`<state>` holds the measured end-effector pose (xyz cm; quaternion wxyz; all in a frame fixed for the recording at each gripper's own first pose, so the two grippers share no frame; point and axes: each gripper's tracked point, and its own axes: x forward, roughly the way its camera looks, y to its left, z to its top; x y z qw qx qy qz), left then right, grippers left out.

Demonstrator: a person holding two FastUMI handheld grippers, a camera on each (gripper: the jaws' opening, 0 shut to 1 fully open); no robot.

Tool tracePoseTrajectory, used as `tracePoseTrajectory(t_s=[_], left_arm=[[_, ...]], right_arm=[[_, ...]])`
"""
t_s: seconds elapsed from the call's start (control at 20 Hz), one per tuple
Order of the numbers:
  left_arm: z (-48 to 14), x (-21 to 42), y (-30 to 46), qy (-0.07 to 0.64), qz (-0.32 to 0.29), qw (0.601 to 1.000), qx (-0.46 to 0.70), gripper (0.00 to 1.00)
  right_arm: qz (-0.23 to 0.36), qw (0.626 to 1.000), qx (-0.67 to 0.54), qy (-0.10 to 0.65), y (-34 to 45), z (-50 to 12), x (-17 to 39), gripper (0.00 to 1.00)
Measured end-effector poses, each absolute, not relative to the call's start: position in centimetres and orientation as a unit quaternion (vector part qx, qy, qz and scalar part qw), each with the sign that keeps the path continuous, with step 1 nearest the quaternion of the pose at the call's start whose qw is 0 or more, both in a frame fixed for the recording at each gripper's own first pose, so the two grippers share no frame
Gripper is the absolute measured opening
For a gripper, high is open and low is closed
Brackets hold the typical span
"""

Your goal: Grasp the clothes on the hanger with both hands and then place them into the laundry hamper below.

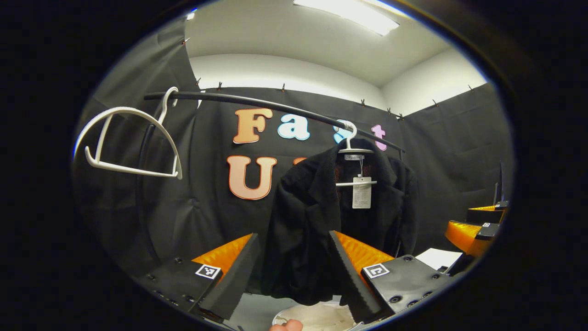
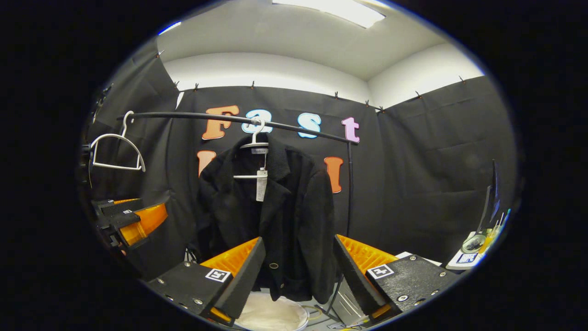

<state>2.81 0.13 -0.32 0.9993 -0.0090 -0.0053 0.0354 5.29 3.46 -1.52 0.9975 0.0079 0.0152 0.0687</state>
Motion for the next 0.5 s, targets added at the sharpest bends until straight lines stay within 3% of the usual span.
tracePoseTrajectory(t_s=[0.25,0.35,0.5], left_arm=[[-1.0,2.6,1.2,-0.005,0.047,0.999,-0.027,0.96],[-1.1,2.3,1.9,-0.003,0.05,0.998,-0.031,1.0],[-1.5,1.7,2.8,0.001,0.051,0.999,-0.02,0.93]], right_arm=[[0.111,0.993,0.03,0.015,8.0,-2.0,11.8,0.92],[0.112,0.993,0.019,0.014,9.1,-2.8,15.2,0.92],[0.097,0.995,-0.003,0.026,10.5,-4.9,20.1,0.92]])
